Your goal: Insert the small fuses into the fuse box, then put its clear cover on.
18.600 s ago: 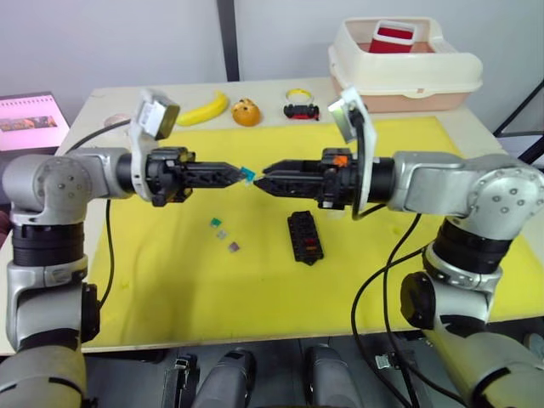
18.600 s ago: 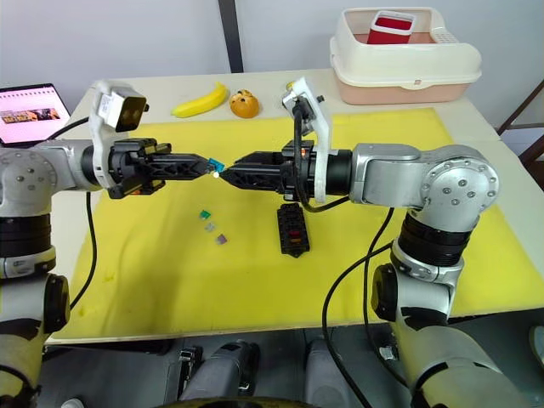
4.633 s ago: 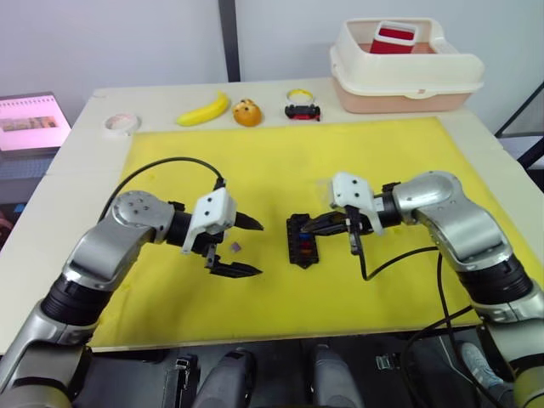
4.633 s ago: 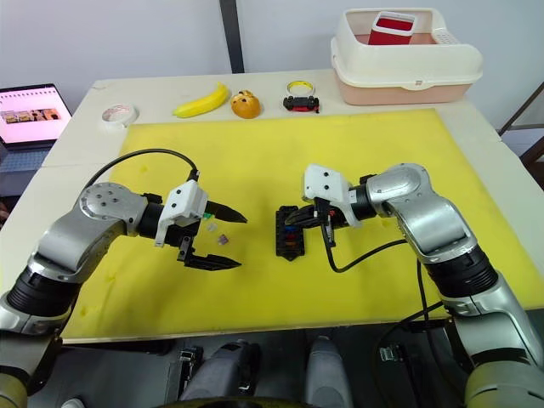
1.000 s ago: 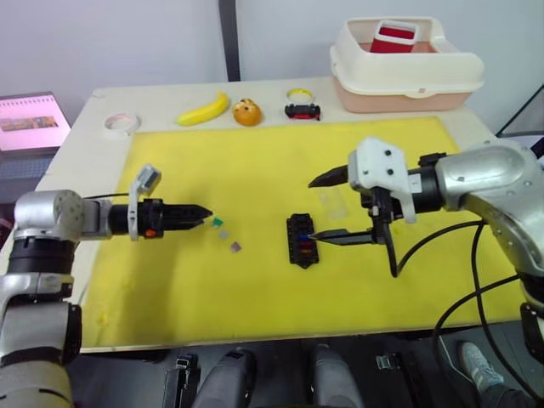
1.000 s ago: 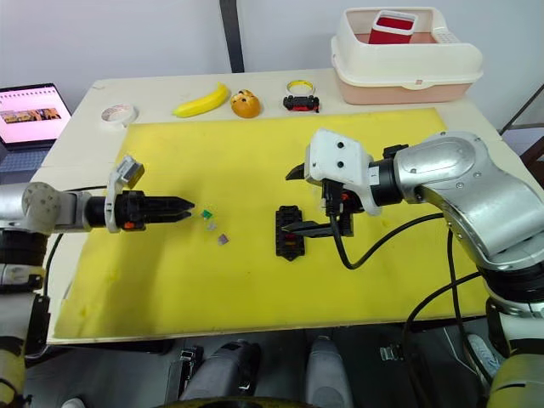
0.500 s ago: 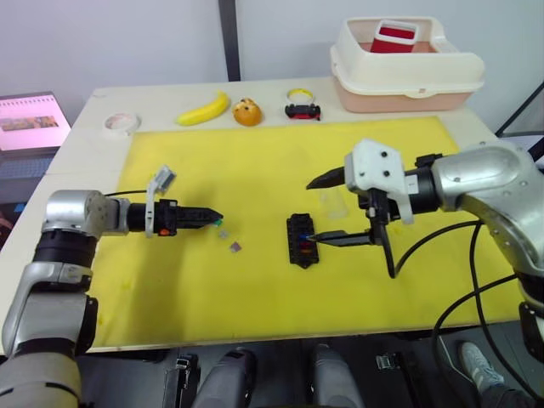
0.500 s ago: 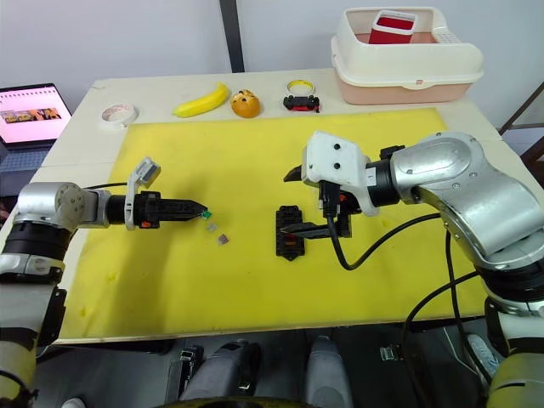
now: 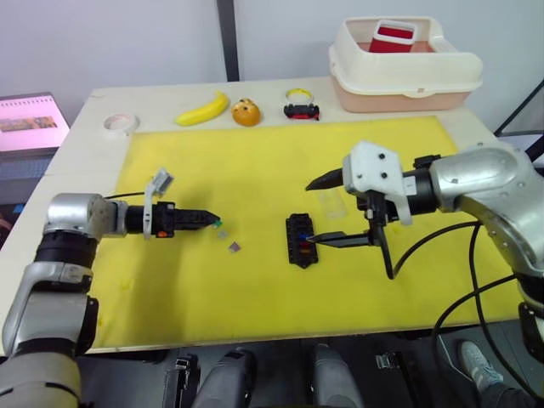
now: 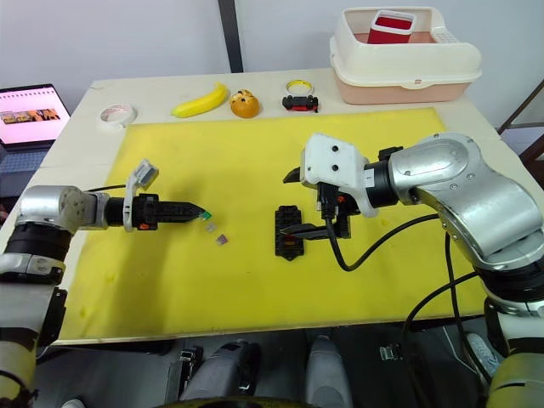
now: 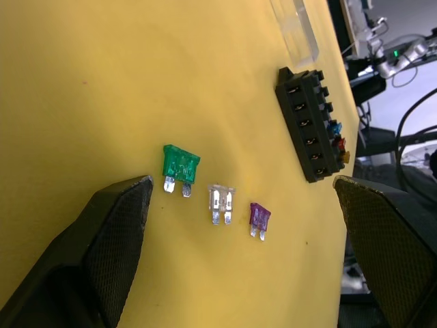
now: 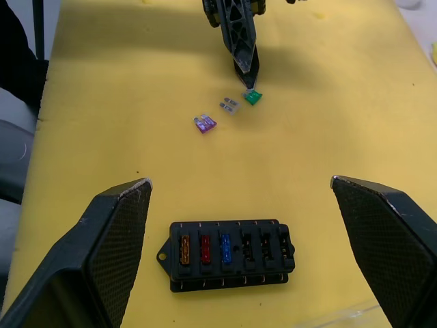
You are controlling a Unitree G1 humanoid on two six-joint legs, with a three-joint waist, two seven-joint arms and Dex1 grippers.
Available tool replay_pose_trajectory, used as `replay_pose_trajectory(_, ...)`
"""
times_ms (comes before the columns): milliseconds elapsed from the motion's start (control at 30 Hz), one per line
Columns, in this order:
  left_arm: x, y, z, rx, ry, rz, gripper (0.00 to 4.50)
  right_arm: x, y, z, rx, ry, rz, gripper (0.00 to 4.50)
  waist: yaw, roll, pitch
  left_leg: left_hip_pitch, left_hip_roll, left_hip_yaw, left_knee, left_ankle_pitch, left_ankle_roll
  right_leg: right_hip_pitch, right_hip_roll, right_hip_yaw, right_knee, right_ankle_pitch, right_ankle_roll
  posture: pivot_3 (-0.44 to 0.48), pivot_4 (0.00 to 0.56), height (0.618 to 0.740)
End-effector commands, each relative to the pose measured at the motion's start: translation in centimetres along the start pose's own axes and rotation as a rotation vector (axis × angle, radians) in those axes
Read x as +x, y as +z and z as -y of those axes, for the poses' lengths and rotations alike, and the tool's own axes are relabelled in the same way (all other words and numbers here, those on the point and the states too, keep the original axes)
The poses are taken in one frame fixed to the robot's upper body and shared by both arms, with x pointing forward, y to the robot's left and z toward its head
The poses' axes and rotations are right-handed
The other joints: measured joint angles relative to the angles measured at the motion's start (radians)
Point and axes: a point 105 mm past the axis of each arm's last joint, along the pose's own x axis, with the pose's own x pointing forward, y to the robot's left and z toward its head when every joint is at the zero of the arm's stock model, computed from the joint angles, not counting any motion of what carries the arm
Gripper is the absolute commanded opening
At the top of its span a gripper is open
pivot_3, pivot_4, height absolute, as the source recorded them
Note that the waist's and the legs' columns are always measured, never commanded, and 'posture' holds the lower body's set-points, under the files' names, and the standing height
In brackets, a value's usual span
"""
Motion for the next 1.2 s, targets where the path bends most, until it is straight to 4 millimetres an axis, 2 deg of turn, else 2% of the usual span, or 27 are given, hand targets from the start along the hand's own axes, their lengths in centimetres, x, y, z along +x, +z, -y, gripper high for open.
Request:
replay_pose_trajectory(33, 0.3, -0.4, -0.5, -0.016, 0.007, -0.01, 4.5, -0.2, 1.1, 0.0, -0.052, -0.014, 0.022, 4.46, 0.0, 0.0, 0.0, 0.0, 0.0, 0.0, 0.0, 0.0, 0.0, 0.0, 0.0, 0.0, 0.0, 0.0, 0.0, 0.0, 0.15, 0.74)
replay_pose_trajectory(500, 1.8, -0.7, -0.3, -0.027, -0.039, -0.022, 4.5, -0.1, 1.1, -0.1, -0.046, -0.014, 0.022, 4.46, 0.006, 0.0, -0.001, 0.0, -0.001, 0.0, 0.001, 0.0, 0.0, 0.001, -0.001, 0.0, 0.0, 0.0, 0.0, 0.0, 0.15, 0.74)
replay_pose_trajectory(600, 1.8, -0.7, -0.3, -0.03, -0.043, -0.017, 3.64, -0.1, 1.1, -0.2, -0.046, -0.014, 0.021, 4.5, 0.006, 0.0, -0.001, 0.0, -0.001, -0.001, 0.001, 0.0, 0.0, 0.001, -0.001, 0.0, 0.0, 0.0, 0.0, 0.0, 0.15, 0.74)
replay_pose_trajectory(767, 1.8, -1.2, -0.9, -0.026, -0.012, -0.032, 1.08, 0.0, 1.0, -0.2, -0.044, -0.013, 0.022, 4.5, 0.002, 0.0, -0.001, 0.0, -0.001, 0.0, 0.001, 0.0, 0.0, 0.001, -0.001, 0.0, 0.0, 0.0, 0.0, 0.0, 0.15, 0.74)
replay_pose_trajectory(967, 1.6, -1.9, -2.2, -0.027, 0.04, -0.038, 1.08, 0.1, 1.1, -0.2, -0.043, -0.014, 0.024, 4.5, 0.0, 0.0, -0.001, 0.0, -0.001, 0.0, 0.001, 0.0, 0.0, 0.001, 0.0, 0.0, 0.0, 0.0, 0.0, 0.0, 0.15, 0.74)
replay_pose_trajectory(1200, 0.6, -1.4, -3.4, -0.031, 0.104, 0.007, 1.08, 0.1, 1.1, -0.2, -0.042, -0.014, 0.027, 4.5, 0.0, 0.0, -0.001, 0.001, 0.0, 0.0, 0.001, 0.0, 0.0, 0.001, 0.0, 0.0, 0.0, 0.0, 0.0, 0.0, 0.15, 0.74)
